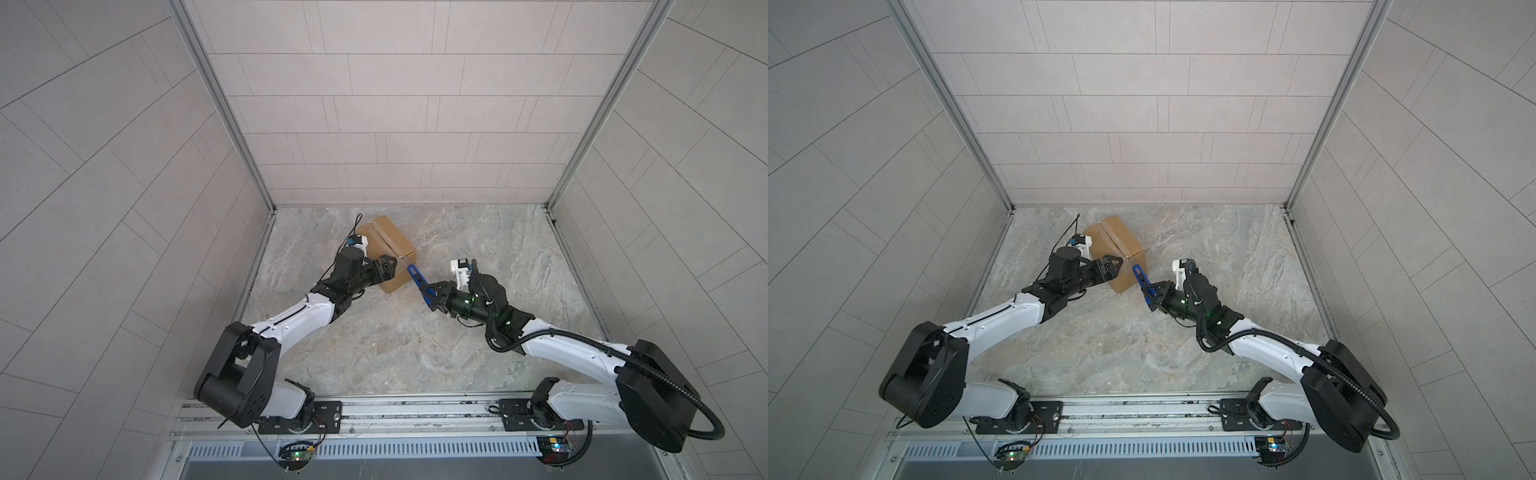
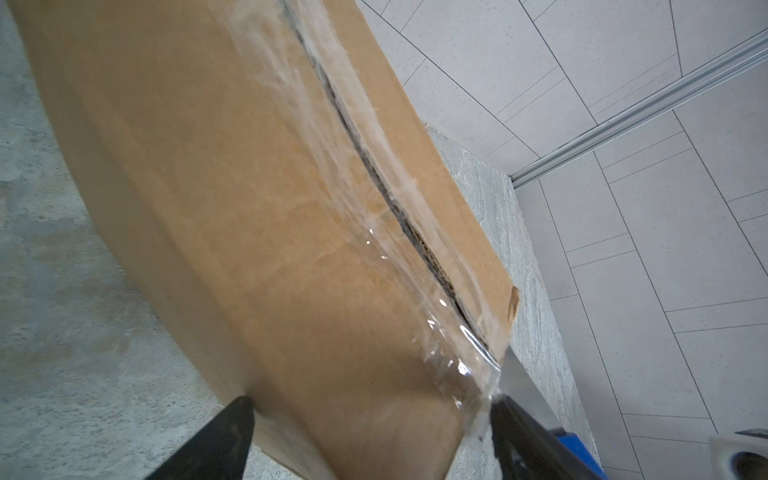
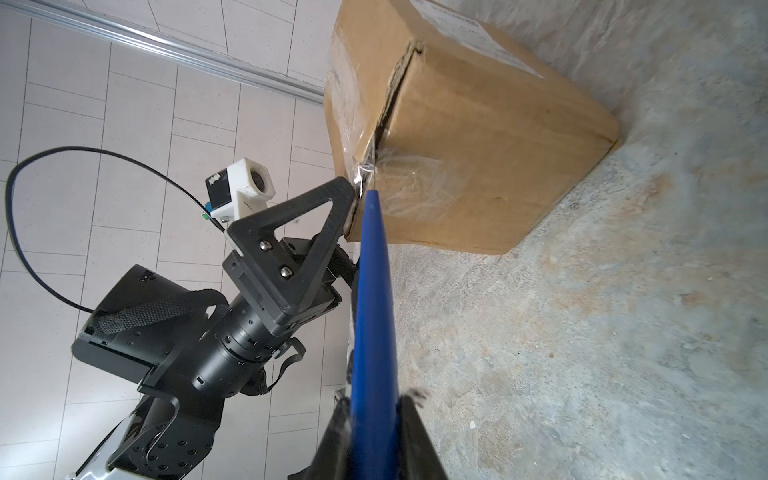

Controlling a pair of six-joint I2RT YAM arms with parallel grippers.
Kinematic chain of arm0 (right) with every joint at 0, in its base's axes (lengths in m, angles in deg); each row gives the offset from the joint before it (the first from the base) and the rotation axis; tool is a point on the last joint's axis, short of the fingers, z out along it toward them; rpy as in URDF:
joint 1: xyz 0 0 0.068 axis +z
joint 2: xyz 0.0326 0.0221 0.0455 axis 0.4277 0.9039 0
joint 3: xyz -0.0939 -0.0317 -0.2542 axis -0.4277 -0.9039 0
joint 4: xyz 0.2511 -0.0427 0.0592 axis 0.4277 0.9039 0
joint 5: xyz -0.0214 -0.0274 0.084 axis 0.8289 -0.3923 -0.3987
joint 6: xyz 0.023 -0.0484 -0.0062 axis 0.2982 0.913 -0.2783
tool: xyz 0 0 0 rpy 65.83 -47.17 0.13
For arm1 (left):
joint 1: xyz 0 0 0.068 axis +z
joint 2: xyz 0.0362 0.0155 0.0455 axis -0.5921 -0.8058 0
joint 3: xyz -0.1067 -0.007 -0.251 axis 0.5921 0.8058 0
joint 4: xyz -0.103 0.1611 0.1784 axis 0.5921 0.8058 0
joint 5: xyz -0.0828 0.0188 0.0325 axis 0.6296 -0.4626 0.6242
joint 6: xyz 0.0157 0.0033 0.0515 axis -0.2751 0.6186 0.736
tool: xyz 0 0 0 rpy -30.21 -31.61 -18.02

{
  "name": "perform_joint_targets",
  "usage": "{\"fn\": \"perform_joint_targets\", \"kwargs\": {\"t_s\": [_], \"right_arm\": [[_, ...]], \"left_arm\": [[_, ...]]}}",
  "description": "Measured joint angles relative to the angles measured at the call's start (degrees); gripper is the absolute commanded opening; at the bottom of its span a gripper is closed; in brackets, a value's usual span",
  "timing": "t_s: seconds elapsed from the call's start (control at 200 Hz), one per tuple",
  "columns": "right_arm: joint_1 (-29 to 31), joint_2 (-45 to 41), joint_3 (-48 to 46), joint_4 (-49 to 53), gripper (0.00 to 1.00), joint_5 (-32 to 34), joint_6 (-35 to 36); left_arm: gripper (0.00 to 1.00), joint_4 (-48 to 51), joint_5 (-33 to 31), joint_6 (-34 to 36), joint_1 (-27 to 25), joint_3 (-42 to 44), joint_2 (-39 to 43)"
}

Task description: Unpack the express box

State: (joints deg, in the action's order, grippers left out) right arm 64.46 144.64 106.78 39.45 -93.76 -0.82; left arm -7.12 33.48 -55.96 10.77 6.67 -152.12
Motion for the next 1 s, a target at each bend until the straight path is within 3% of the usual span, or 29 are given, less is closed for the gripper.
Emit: {"fn": "perform_joint_targets", "kwargs": {"t_s": [0.385, 0.491, 0.746, 1.001], "right_arm": [[0.26, -0.28, 0.44, 1.77, 0.00, -0.22, 3.58], [0.26, -0.28, 0.44, 1.79, 0.00, -0.22, 3.85], [0.26, -0.31, 0.66, 1.18, 0.00, -0.70, 2.38], [0.35, -0.81, 0.76, 0.96, 0.00, -1.18, 0.48]], "left_arm": [[0.97, 2.43, -1.92, 0.76, 2.05, -1.40, 3.54], [0.90, 2.75, -2.45, 1.11, 2.73, -2.16, 3.08], [0.91, 2.78, -3.23, 1.92, 3.41, -4.02, -0.39], [0.84, 2.78, -3.85, 2.01, 3.41, -4.02, -0.76]]}}
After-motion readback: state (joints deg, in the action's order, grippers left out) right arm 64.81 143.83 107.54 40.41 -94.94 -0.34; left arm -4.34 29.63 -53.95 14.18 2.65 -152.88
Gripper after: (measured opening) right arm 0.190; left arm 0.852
